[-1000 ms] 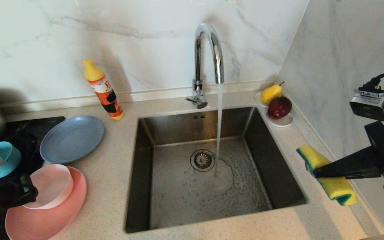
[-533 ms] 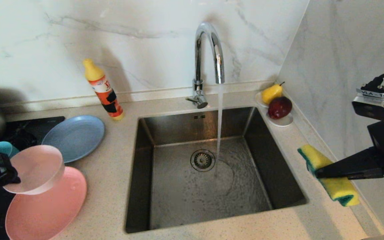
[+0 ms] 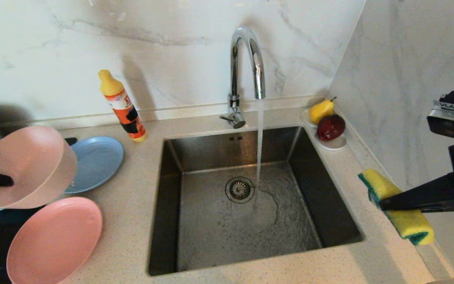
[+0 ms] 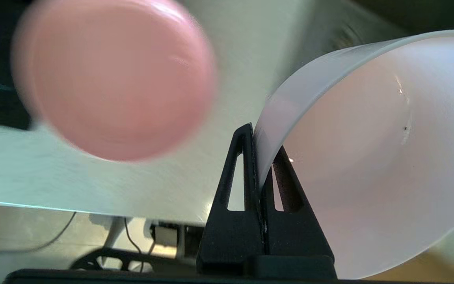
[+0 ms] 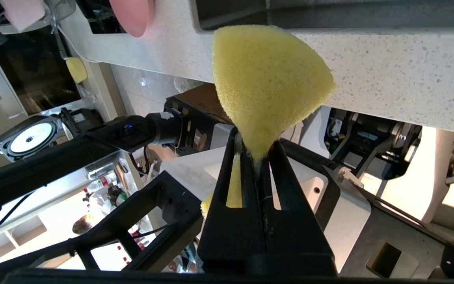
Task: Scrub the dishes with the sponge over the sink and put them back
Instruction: Wash the bowl
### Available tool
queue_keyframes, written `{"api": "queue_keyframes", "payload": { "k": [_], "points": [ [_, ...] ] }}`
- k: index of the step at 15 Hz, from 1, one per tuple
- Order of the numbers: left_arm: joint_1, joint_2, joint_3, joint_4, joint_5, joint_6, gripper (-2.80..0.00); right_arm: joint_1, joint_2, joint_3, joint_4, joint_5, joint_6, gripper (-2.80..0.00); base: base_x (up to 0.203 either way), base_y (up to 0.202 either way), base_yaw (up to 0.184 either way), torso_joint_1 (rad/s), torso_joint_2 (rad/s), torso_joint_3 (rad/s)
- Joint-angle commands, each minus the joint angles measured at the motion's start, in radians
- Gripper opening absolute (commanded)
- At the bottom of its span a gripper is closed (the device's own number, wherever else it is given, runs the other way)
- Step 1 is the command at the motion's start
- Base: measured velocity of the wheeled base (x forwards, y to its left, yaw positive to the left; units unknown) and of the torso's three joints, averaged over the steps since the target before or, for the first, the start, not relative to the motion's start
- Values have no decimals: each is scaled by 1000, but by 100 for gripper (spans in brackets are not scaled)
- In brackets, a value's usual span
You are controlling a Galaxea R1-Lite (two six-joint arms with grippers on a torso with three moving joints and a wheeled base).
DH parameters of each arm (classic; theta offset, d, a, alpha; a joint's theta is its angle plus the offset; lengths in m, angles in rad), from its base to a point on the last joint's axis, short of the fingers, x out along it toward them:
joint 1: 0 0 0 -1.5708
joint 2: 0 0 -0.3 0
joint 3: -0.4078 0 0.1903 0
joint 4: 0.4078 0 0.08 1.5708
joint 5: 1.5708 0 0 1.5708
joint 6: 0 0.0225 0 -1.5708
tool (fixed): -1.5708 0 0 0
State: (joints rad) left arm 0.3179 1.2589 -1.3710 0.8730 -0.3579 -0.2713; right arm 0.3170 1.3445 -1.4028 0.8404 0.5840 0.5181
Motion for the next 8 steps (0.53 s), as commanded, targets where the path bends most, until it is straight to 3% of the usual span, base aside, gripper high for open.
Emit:
{"api": "queue_keyframes", "payload": {
  "k": [1,4,8],
  "points": [
    [-174,33,-69,20,41,-26,-280,1,-12,-2,2,3,3,-280,0,0,0,0,0,0],
    [-442,213,-102,-48,263,-121,-280,1,-11,-1,0,5,3,-280,0,0,0,0,0,0],
    [-728,425,-124,-183,392,-287,-280,-1,-25,5,0,8,3,-280,0,0,0,0,0,0]
  ]
}}
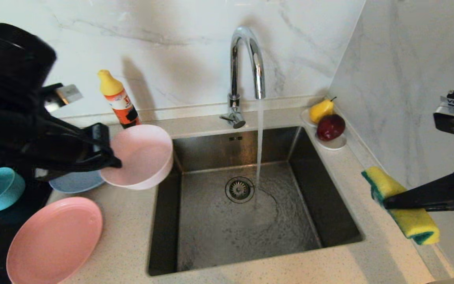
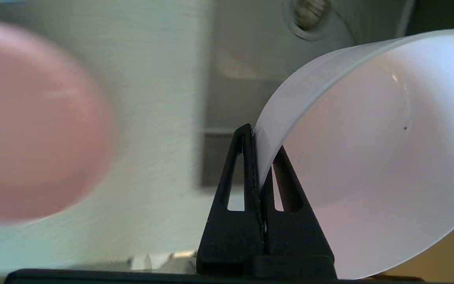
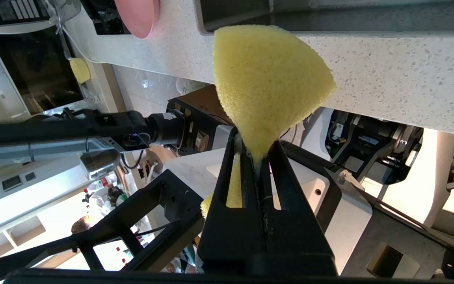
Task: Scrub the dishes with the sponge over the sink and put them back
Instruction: Wash the bowl
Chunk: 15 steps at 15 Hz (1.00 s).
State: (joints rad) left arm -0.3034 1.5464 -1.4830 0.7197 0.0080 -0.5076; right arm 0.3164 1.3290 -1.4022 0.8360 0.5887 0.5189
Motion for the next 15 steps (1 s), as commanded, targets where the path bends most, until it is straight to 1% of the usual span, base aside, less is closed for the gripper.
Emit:
{"api": "queue_keyframes", "payload": {
  "k": [1,3,5,6,9,11,15],
  "points": [
    [-154,185,-18,-68,57,-85,-280,1,-11,4,5,3,3,-280,0,0,0,0,0,0],
    [-240,295,-27,-155,127,-143,-280,1,-18,5,5,3,3,-280,0,0,0,0,0,0],
    [-293,396,-61,-199,167,-180,-280,1,-16,7,5,3,3,-280,0,0,0,0,0,0],
    [-308,448,-96,-208,182,-202,-280,1,-16,5,5,3,3,-280,0,0,0,0,0,0],
    [-326,568,-244,-215,212,-252,-280,1,-14,3,5,3,0,-280,0,0,0,0,0,0],
    [-327,636,-309,-218,217,-279,-280,1,-14,-2,9,2,0,-280,0,0,0,0,0,0],
    [-327,729,-428,-220,215,-292,-280,0,-23,-1,5,2,-2,-280,0,0,0,0,0,0]
  ]
}}
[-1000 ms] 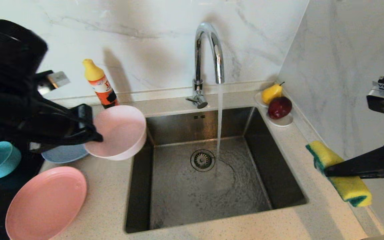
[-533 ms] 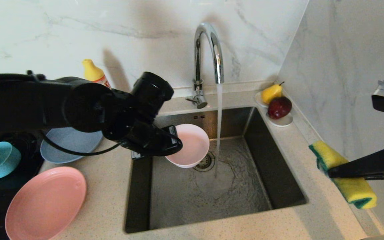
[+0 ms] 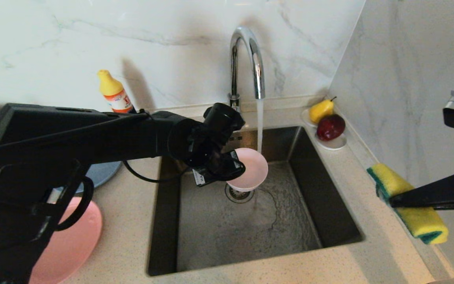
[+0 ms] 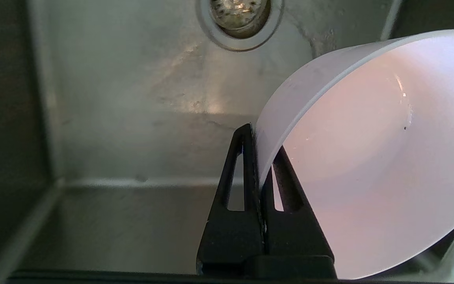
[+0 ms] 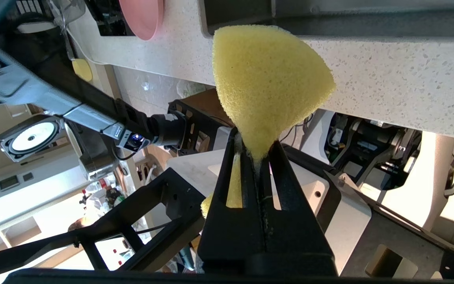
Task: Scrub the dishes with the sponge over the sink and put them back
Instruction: Wash the bowl
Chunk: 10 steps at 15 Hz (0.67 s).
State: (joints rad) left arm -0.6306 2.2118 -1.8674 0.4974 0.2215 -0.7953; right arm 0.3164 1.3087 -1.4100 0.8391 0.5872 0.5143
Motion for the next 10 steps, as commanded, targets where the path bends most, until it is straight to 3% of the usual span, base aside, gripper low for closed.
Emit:
{"api": "queue_keyframes", "payload": {
  "k": [1,5,10],
  "points": [
    [0,70,-50,-24,0,-4,-280,0,-5,11,2,2,3,-280,0,0,0,0,0,0],
    [0,89,-50,-82,1,-5,-280,1,-4,14,2,2,4,-280,0,0,0,0,0,0],
    [1,58,-14,-35,5,-3,-280,1,-8,16,2,3,4,-280,0,0,0,0,0,0]
  ]
}}
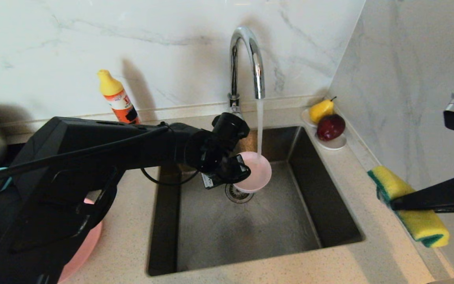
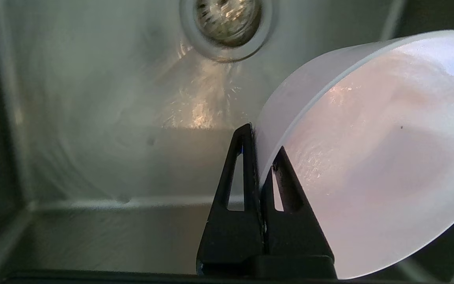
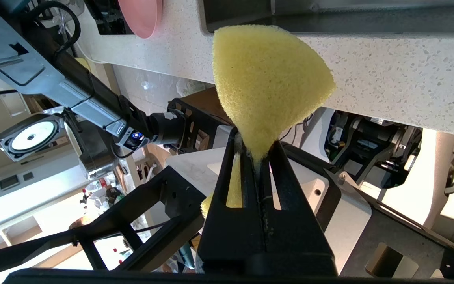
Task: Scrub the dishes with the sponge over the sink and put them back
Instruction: Wash the bowl
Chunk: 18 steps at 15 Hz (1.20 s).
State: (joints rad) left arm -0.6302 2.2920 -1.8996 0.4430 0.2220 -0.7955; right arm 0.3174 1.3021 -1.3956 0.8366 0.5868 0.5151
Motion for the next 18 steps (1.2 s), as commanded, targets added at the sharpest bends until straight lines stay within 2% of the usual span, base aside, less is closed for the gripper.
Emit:
{"api": "queue_keyframes", "payload": {
  "k": [1,2,4,7,9,11,14,18],
  "points": [
    [1,-36,35,34,16,0,-280,0,-1,2,4,4,3,-280,0,0,0,0,0,0],
    [2,-60,69,33,70,5,-280,0,1,13,3,2,2,-280,0,0,0,0,0,0],
    [5,-99,105,33,238,33,-280,0,9,24,2,4,3,-280,0,0,0,0,0,0],
    [17,-155,162,30,333,76,-280,0,14,30,1,4,3,-280,0,0,0,0,0,0],
    [36,-157,189,-23,426,108,-280,0,14,34,1,4,3,-280,0,0,0,0,0,0],
    [56,-159,229,-156,482,179,-280,0,17,44,1,5,3,-280,0,0,0,0,0,0],
    [67,-189,321,-381,554,360,-280,0,22,61,1,5,-21,-280,0,0,0,0,0,0],
    [73,-257,408,-613,570,558,-280,0,22,63,1,7,-29,-280,0,0,0,0,0,0]
  ]
}}
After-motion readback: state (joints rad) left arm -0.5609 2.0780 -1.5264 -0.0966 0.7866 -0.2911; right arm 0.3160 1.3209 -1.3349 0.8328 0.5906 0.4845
